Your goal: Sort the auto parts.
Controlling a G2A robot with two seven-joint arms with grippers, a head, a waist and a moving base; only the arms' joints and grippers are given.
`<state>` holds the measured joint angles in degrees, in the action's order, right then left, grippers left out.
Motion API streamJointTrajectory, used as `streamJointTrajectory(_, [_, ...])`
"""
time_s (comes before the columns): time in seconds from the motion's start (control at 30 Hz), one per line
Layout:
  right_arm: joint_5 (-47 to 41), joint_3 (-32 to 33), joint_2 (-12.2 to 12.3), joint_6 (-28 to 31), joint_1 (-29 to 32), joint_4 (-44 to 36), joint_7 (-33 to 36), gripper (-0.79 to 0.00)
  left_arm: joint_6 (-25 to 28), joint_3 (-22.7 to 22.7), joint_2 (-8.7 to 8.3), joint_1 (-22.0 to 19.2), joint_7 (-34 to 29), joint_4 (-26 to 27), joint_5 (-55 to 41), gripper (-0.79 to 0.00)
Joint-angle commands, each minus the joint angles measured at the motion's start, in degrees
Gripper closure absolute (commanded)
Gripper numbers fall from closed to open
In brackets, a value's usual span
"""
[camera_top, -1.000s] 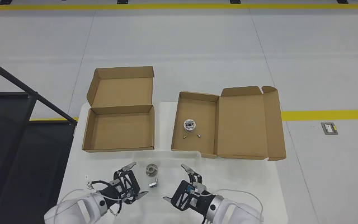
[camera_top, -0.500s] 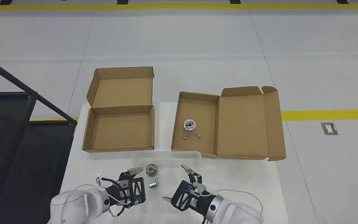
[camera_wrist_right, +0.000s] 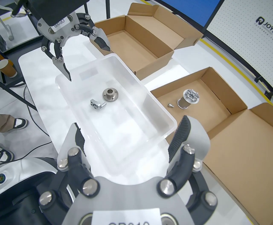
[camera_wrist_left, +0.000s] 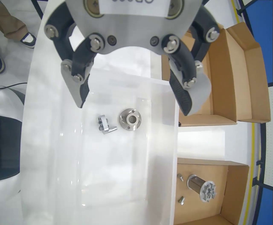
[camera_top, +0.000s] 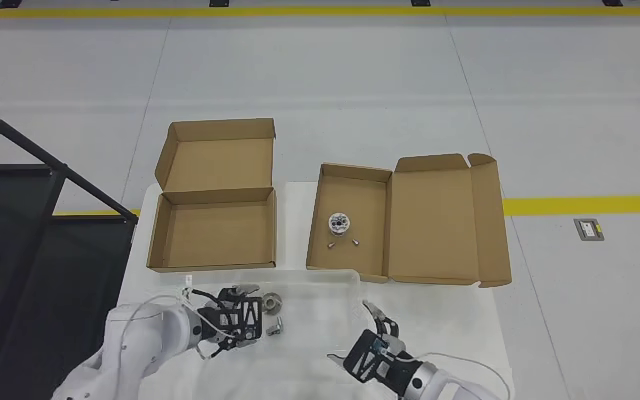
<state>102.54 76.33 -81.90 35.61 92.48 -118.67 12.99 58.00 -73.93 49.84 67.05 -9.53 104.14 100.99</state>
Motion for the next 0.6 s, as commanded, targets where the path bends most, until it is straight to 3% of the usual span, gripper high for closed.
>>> streamJointTrajectory(0.0, [-0.68,1.14,0.36,0.79,1.38,-0.88,-1.42,-0.785,0.0,3.84,-1.2,-2.94,-1.91,-0.73,-1.86,-0.785])
streamJointTrajectory(0.1, [-0.72,1.4,0.48,1.19,1.69,-1.1,-1.8,-0.785,0.0,10.36,-2.83,-7.39,-5.68,-1.48,-3.41,-0.785])
streamJointTrajectory(0.57, [-0.72,1.4,0.48,1.19,1.69,-1.1,-1.8,-0.785,-0.61,11.24,-2.62,-7.51,-7.21,-2.58,-3.55,-0.785])
